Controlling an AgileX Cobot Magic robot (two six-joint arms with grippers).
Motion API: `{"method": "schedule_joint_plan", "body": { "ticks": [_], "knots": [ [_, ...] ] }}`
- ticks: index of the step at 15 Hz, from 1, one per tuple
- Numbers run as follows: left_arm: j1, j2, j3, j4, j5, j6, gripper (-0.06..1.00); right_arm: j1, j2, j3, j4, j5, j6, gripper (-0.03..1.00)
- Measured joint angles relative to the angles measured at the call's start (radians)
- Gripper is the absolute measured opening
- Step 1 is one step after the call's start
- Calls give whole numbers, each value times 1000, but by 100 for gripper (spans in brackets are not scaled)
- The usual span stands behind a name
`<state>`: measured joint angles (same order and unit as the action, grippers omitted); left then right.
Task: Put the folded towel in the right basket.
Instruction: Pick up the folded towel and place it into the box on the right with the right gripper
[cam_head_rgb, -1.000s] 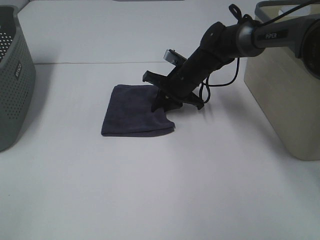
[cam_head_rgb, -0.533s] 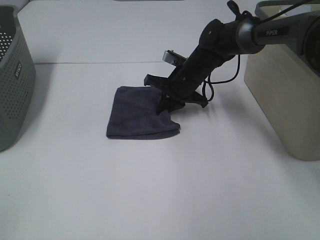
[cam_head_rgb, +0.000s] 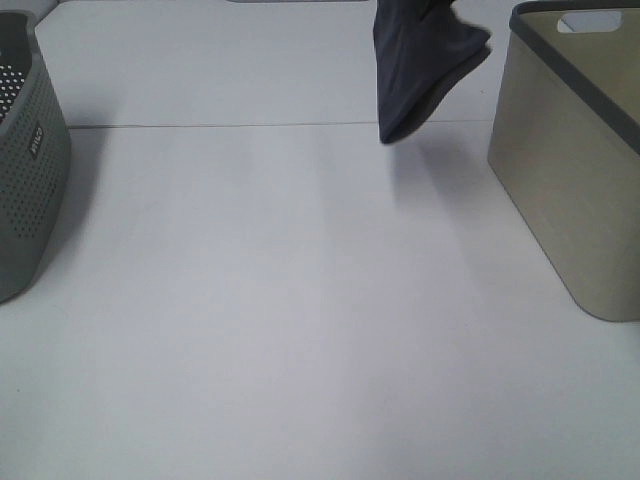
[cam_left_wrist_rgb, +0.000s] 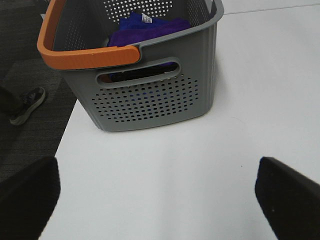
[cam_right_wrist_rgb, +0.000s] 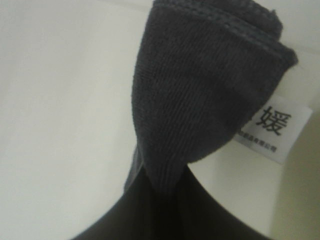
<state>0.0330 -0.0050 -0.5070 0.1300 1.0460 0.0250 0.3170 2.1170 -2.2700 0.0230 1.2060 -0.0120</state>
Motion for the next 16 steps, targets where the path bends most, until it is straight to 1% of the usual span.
{"method": "schedule_joint_plan", "body": {
  "ticks": [1,2,5,7,10,12,14,15,16],
  "knots": [
    [0,0,0,0,0,0,99,-20,-32,-25,-44,1,3,7],
    [0,0,0,0,0,0,99,-54,-63,-37,-65,2,3,7],
    [0,0,0,0,0,0,99,-193,-115,-43,-68,8,-5,7],
    [0,0,0,0,0,0,99,-289,-130,-43,-66,11,-36,7],
    [0,0,0,0,0,0,99,-396,-149,7,-65,14,-84,7],
    [0,0,0,0,0,0,99,-418,-148,94,-74,14,-101,7],
    [0,0,0,0,0,0,99,-418,-143,184,-75,15,-106,7],
    [0,0,0,0,0,0,99,-418,-143,199,-75,15,-102,7],
    [0,0,0,0,0,0,99,-418,-133,231,-75,17,-62,12]
  ]
}}
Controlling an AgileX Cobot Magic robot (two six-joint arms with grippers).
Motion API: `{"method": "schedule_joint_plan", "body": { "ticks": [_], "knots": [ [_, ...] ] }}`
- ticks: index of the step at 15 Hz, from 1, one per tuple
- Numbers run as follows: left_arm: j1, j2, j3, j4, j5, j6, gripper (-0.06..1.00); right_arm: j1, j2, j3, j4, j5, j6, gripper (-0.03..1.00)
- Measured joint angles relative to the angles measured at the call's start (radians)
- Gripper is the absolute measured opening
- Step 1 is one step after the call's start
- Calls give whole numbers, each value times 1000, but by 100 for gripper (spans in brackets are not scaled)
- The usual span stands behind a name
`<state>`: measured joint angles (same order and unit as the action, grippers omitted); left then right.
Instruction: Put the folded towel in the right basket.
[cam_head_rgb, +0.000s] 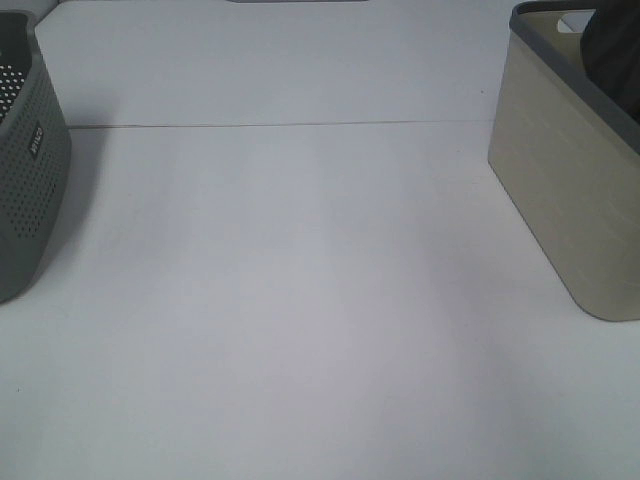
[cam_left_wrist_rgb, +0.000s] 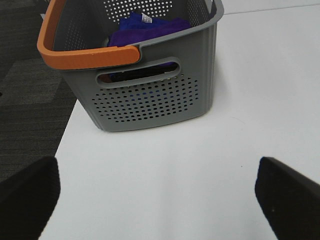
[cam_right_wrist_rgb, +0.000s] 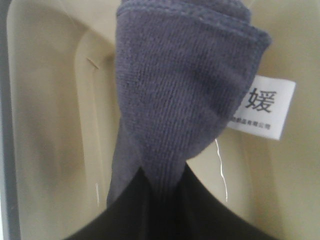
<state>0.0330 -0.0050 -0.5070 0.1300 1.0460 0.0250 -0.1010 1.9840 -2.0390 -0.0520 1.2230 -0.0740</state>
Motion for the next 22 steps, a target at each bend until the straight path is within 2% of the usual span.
{"method": "schedule_joint_plan", "body": {
  "ticks": [1,2,3,4,8,11,14,16,18,22],
  "knots": [
    [0,0,0,0,0,0,99,0,8,7,-1,2,12,36],
    [0,0,0,0,0,0,99,0,9,9,-4,2,14,70],
    [0,0,0,0,0,0,99,0,9,9,-4,2,14,70],
    [0,0,0,0,0,0,99,0,7,9,-4,2,13,92],
    [0,0,0,0,0,-1,99,0,-42,9,89,2,6,97],
    [0,0,0,0,1,-73,99,14,-89,9,144,3,35,97],
    [0,0,0,0,1,-90,99,132,-136,9,142,1,54,97],
    [0,0,0,0,1,-90,99,232,-170,10,114,0,96,97],
    [0,0,0,0,1,-90,99,296,-245,23,85,-1,119,97],
    [0,0,0,0,1,-90,99,383,-501,175,52,-2,139,97]
  ]
}}
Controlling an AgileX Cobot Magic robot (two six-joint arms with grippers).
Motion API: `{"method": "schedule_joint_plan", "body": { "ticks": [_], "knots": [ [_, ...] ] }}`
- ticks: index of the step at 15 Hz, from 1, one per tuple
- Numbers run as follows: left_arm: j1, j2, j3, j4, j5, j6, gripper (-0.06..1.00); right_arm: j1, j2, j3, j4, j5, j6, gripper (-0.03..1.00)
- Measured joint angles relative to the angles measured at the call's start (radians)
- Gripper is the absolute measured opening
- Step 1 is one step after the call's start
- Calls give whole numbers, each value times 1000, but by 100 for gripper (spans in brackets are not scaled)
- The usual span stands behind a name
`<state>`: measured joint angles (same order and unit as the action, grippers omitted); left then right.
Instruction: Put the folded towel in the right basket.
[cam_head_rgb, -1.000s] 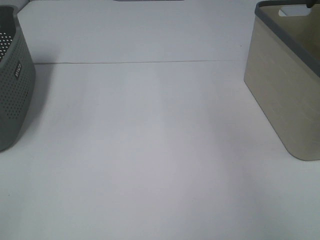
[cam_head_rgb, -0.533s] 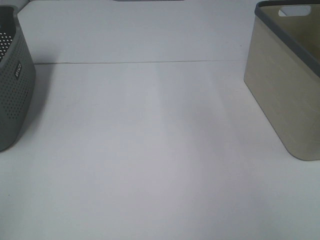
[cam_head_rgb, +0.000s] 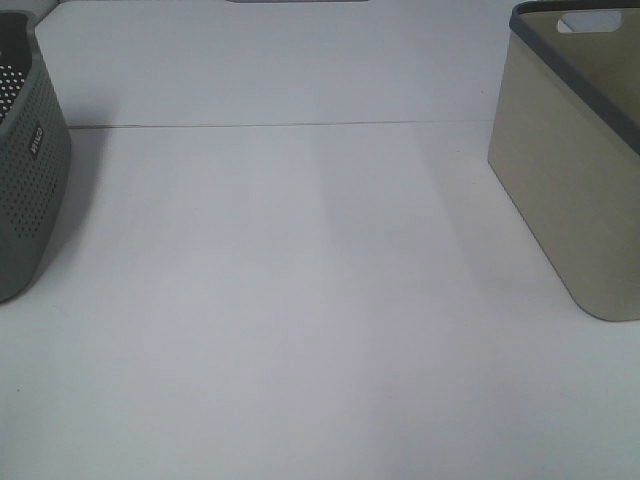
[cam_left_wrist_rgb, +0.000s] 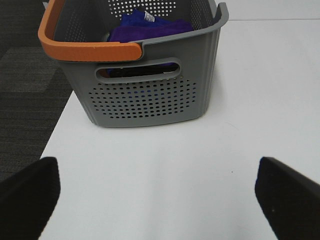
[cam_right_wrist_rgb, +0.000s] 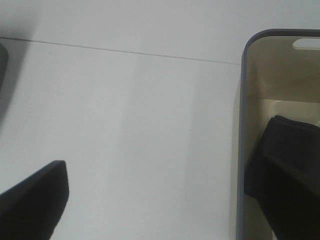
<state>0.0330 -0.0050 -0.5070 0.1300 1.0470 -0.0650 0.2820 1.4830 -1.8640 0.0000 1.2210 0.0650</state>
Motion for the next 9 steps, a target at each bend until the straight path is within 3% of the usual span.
{"method": "schedule_joint_plan", "body": {
  "ticks": [5,6,9],
  "knots": [
    [0,0,0,0,0,0,99,15,-432,392,-110,1,26,97],
    [0,0,0,0,0,0,99,15,-619,587,-112,2,27,98],
    [0,0,0,0,0,0,99,15,-837,781,-112,2,21,98]
  ]
}}
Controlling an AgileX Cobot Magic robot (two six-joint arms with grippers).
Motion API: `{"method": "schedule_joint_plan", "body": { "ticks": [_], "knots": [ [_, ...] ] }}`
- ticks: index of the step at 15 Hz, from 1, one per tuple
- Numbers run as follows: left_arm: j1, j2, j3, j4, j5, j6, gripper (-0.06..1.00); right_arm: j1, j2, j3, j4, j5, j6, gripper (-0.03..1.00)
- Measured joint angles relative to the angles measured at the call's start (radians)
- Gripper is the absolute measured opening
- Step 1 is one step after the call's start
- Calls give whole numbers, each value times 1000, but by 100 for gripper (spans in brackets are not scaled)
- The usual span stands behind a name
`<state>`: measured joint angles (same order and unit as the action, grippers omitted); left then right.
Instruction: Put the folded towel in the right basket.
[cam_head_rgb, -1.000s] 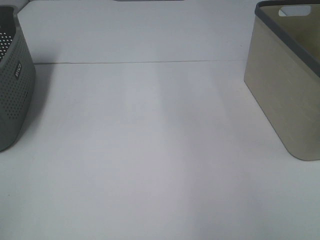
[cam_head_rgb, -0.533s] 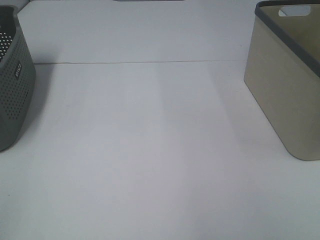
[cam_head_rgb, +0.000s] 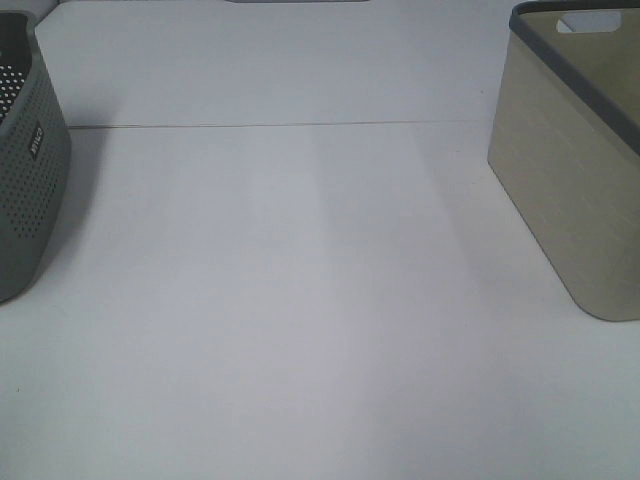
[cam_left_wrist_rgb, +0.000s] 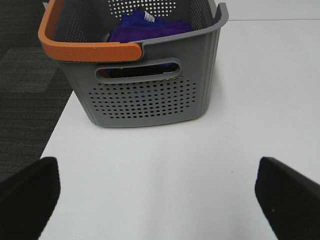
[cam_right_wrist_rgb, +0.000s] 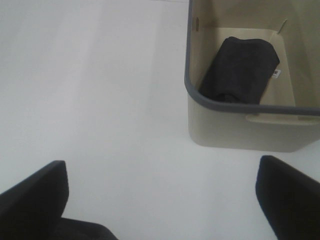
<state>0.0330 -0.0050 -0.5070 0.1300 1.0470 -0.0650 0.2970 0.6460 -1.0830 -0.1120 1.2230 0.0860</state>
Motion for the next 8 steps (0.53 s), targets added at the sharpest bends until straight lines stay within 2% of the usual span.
{"method": "schedule_joint_plan", "body": {
  "ticks": [3,5,8],
  "knots": [
    [0,0,0,0,0,0,99,1,-206,151,29,2,-55,98],
    [0,0,0,0,0,0,99,7,-324,242,107,-3,-86,98],
    [0,0,0,0,0,0,99,8,-524,439,177,-96,-163,98]
  ]
}}
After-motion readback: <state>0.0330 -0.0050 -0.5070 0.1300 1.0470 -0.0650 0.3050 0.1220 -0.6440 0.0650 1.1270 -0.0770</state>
